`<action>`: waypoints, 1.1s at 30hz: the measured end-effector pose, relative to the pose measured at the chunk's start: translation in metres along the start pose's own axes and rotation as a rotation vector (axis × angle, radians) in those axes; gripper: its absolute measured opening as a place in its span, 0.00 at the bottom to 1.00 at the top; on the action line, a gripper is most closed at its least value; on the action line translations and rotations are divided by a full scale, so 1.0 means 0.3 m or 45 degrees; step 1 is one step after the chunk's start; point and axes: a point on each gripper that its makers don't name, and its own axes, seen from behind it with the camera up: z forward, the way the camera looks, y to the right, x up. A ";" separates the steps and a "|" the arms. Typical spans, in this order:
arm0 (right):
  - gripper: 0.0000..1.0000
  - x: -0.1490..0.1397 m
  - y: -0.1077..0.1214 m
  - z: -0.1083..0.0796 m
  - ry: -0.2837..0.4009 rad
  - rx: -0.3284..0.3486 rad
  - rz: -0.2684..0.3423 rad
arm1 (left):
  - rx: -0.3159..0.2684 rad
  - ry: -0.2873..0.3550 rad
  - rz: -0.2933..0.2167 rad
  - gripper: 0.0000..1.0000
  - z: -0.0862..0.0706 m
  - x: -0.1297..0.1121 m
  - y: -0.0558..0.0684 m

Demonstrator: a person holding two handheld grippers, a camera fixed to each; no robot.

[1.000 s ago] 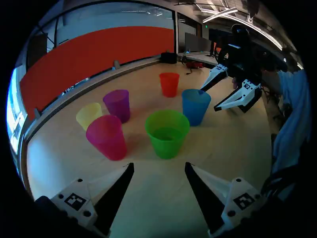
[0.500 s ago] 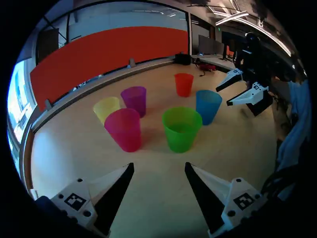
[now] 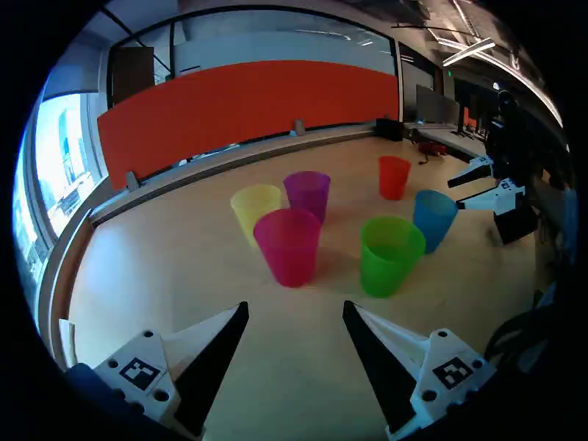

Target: Pour water

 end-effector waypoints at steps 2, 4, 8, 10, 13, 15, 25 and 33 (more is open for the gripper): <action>1.00 0.009 0.017 -0.002 0.016 -0.030 0.018 | 0.031 0.015 -0.011 0.95 -0.005 0.004 -0.019; 1.00 0.017 0.035 -0.005 0.033 -0.060 0.031 | 0.067 0.034 -0.017 0.95 -0.010 0.013 -0.040; 1.00 0.031 0.065 -0.005 0.066 -0.120 0.042 | 0.144 0.081 -0.026 0.95 -0.019 0.038 -0.085; 1.00 0.042 0.077 -0.004 0.092 -0.151 0.042 | 0.185 0.109 -0.027 0.95 -0.021 0.052 -0.105; 1.00 0.061 0.094 -0.005 0.136 -0.199 0.045 | 0.237 0.148 -0.028 0.95 -0.027 0.070 -0.130; 1.00 0.078 0.107 -0.007 0.170 -0.233 0.050 | 0.266 0.174 -0.030 0.95 -0.032 0.081 -0.143; 1.00 0.249 0.195 -0.066 0.437 -0.427 0.093 | 0.396 0.371 -0.076 0.95 -0.100 0.193 -0.206; 1.00 0.384 0.253 -0.172 0.653 -0.559 0.139 | 0.489 0.550 -0.119 0.95 -0.189 0.314 -0.241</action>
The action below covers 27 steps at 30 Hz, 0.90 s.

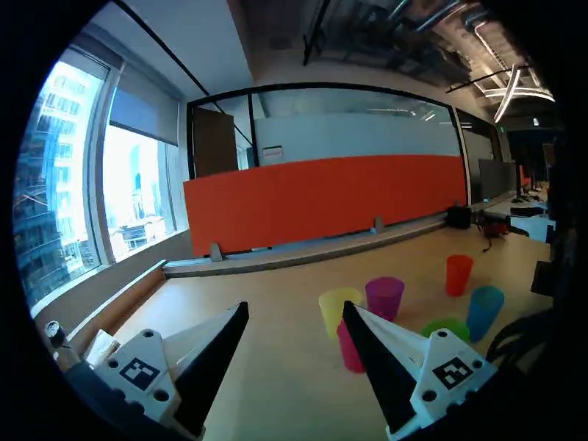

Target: Pour water

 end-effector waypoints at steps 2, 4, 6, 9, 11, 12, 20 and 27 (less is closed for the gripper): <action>1.00 0.031 0.017 -0.009 0.040 -0.030 0.012 | 0.014 0.038 -0.015 0.95 -0.006 0.033 -0.004; 1.00 0.056 0.037 -0.019 0.074 -0.061 0.025 | 0.025 0.072 -0.031 0.96 -0.011 0.064 -0.005; 1.00 0.075 0.056 -0.029 0.101 -0.091 0.037 | 0.034 0.100 -0.045 0.95 -0.017 0.090 -0.006; 1.00 0.091 0.077 -0.045 0.126 -0.125 0.054 | 0.050 0.130 -0.061 0.95 -0.028 0.112 -0.013; 1.00 0.097 0.086 -0.054 0.140 -0.142 0.064 | 0.067 0.145 -0.069 0.95 -0.035 0.116 -0.021; 1.00 0.098 0.090 -0.058 0.144 -0.149 0.069 | 0.072 0.149 -0.072 0.95 -0.037 0.116 -0.023; 0.99 0.081 0.093 -0.080 0.144 -0.174 0.078 | 0.085 0.154 -0.062 0.95 -0.039 0.093 -0.026; 0.99 0.067 0.080 -0.091 0.137 -0.186 0.056 | 0.094 0.141 -0.084 0.95 -0.033 0.050 -0.024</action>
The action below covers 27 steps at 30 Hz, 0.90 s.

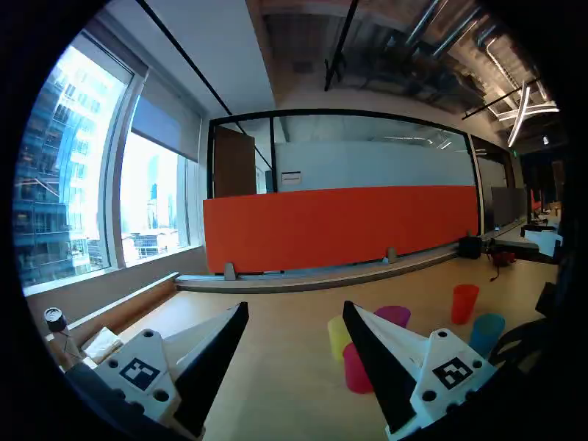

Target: Pour water

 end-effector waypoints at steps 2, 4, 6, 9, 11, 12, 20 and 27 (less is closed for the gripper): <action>0.99 0.002 -0.002 -0.004 0.001 -0.003 0.000 | 0.002 0.000 -0.010 0.95 0.000 -0.011 -0.001; 0.99 0.005 -0.005 -0.009 0.002 -0.004 -0.001 | 0.008 0.006 -0.015 0.95 -0.001 -0.017 -0.002; 0.99 0.008 -0.008 -0.014 0.004 -0.003 -0.002 | 0.011 0.012 -0.019 0.95 -0.002 -0.023 0.000; 0.99 0.008 -0.009 -0.023 0.007 -0.005 -0.007 | 0.007 0.016 -0.026 0.96 -0.003 -0.032 0.008; 0.99 0.006 -0.006 -0.027 0.002 -0.012 -0.008 | 0.008 0.017 -0.030 0.95 -0.005 -0.038 0.012; 0.99 0.007 -0.003 -0.029 0.001 -0.015 -0.008 | 0.008 0.018 -0.028 0.95 -0.005 -0.042 0.014; 0.99 0.016 0.029 -0.044 0.004 -0.043 0.006 | 0.019 0.030 0.014 0.95 -0.011 -0.070 0.026; 0.99 0.014 0.040 -0.060 0.000 -0.058 0.015 | 0.018 0.030 -0.002 0.95 -0.016 -0.107 0.026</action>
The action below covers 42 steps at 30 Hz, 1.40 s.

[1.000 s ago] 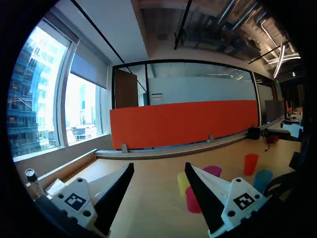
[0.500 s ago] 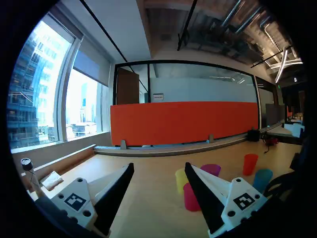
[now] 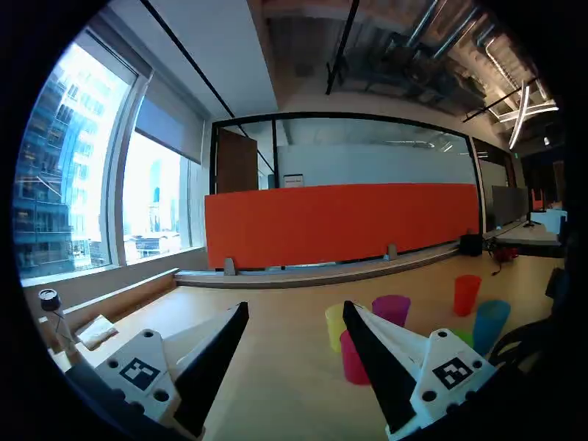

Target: Pour water

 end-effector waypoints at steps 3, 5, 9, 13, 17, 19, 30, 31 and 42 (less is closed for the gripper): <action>0.99 0.004 -0.004 -0.002 0.002 -0.001 0.010 | 0.005 -0.006 0.000 0.95 -0.003 -0.016 -0.010; 0.99 0.004 -0.008 -0.005 0.003 0.001 0.016 | 0.007 -0.011 0.002 0.95 -0.005 -0.030 -0.016; 0.99 0.002 -0.012 -0.010 -0.003 0.005 0.020 | 0.012 -0.026 0.002 0.95 -0.011 -0.061 -0.028; 0.99 0.011 -0.017 -0.009 -0.001 0.007 0.015 | 0.013 -0.028 -0.011 0.95 -0.015 -0.070 -0.035; 0.99 0.022 -0.021 -0.006 0.006 0.009 0.010 | 0.008 -0.024 -0.027 0.95 -0.016 -0.072 -0.039; 0.99 0.025 -0.024 -0.006 0.008 0.011 0.011 | 0.005 -0.024 -0.035 0.95 -0.015 -0.075 -0.040; 0.99 0.031 -0.028 -0.010 0.012 0.014 -0.001 | -0.009 -0.041 -0.070 0.95 -0.007 -0.101 -0.036; 0.99 0.031 -0.027 -0.010 0.012 0.013 -0.002 | -0.010 -0.042 -0.072 0.95 -0.007 -0.104 -0.036; 0.99 0.030 -0.022 -0.013 0.011 0.011 -0.001 | -0.022 -0.051 -0.074 0.95 0.001 -0.108 -0.036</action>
